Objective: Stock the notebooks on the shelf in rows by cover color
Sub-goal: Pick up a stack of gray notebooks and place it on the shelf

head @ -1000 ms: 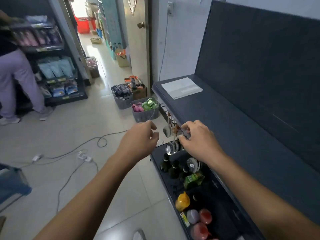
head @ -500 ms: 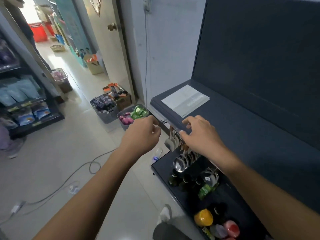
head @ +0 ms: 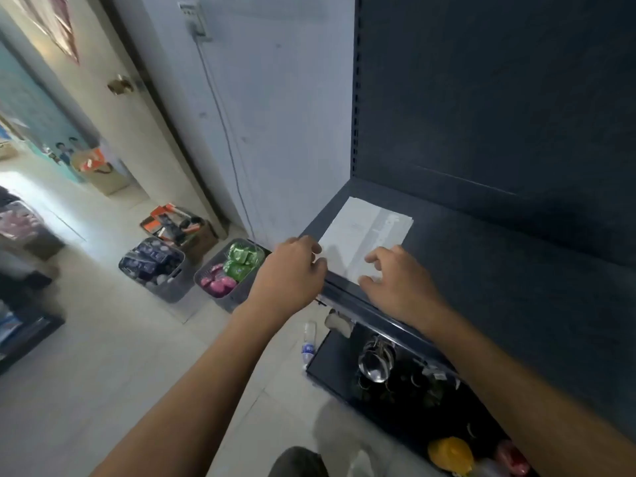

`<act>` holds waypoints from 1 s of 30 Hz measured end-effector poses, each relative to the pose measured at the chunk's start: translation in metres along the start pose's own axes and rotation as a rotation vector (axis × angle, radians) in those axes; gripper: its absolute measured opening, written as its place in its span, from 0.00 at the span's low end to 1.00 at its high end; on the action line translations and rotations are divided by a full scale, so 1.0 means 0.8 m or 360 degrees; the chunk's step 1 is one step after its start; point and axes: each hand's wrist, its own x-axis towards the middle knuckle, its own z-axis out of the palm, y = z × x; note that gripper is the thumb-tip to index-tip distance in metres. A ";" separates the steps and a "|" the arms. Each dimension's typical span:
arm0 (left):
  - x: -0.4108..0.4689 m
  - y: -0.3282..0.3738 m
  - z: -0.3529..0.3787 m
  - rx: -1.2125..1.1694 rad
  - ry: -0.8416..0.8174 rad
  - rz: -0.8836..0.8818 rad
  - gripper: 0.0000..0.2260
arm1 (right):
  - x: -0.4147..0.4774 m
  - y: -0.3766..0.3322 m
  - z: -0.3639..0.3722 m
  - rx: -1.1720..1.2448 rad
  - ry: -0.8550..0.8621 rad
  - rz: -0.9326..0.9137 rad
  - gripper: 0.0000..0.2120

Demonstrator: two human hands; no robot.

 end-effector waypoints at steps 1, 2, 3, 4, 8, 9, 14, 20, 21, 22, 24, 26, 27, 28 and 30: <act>0.014 -0.002 0.006 0.0007 -0.0033 0.0034 0.14 | 0.008 0.004 0.000 0.0022 0.0011 0.0085 0.19; 0.029 -0.004 0.010 0.0019 -0.0066 0.0066 0.15 | 0.016 0.007 0.000 0.0045 0.0024 0.0185 0.21; 0.044 -0.006 0.015 0.0023 -0.0097 0.0095 0.16 | 0.025 0.010 -0.001 0.0072 0.0051 0.0282 0.21; 0.061 -0.010 0.020 0.0024 -0.0131 0.0116 0.18 | 0.034 0.011 0.000 0.0111 0.0075 0.0384 0.21; 0.119 -0.020 0.039 0.0030 -0.0317 0.0225 0.22 | 0.060 0.015 0.010 0.0417 0.0194 0.0704 0.23; 0.131 -0.021 0.043 0.0029 -0.0349 0.0245 0.22 | 0.064 0.013 0.012 0.0505 0.0228 0.0783 0.24; 0.169 -0.021 0.057 0.0000 -0.0361 0.0280 0.11 | 0.091 0.001 0.016 0.1004 0.0440 0.1089 0.15; 0.189 -0.021 0.064 0.0005 -0.0510 0.0220 0.07 | 0.112 -0.012 0.020 0.1088 0.0512 0.1333 0.06; 0.191 -0.021 0.064 0.0028 -0.0534 0.0230 0.08 | 0.114 -0.013 0.019 0.1099 0.0511 0.1349 0.05; 0.193 -0.022 0.065 0.0025 -0.0570 0.0228 0.09 | 0.115 -0.012 0.017 0.1108 0.0512 0.1367 0.08; 0.197 -0.021 0.062 -0.0031 -0.0663 0.0208 0.12 | 0.118 -0.007 0.017 0.1155 0.0474 0.1415 0.12; 0.198 -0.021 0.061 -0.0046 -0.0718 0.0230 0.14 | 0.118 -0.004 0.018 0.1192 0.0427 0.1452 0.15; 0.197 -0.020 0.060 -0.0030 -0.0737 0.0245 0.13 | 0.117 -0.003 0.019 0.1201 0.0410 0.1463 0.13; 0.197 -0.019 0.059 -0.0028 -0.0752 0.0239 0.12 | 0.117 -0.001 0.020 0.1209 0.0414 0.1467 0.11; 0.197 -0.016 0.054 -0.0087 -0.0771 0.0188 0.10 | 0.118 0.001 0.022 0.1250 0.0445 0.1470 0.05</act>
